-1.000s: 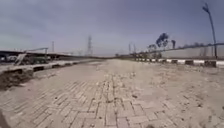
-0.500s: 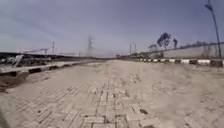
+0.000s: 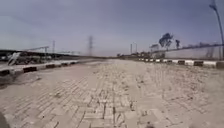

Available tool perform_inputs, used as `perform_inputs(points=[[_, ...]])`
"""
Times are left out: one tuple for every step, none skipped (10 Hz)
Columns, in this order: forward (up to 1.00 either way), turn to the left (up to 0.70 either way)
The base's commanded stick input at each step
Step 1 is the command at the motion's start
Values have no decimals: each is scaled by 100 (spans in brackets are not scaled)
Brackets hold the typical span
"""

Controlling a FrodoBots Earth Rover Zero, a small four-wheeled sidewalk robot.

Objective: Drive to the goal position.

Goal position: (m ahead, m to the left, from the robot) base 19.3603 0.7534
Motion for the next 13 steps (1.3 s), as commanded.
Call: perform_inputs(points=[[100, 0], [100, 0], [100, 0], [100, 0], [100, 0], [100, 0], [100, 0], [100, 0], [100, 0], [100, 0], [100, 0], [100, 0], [100, 0]])
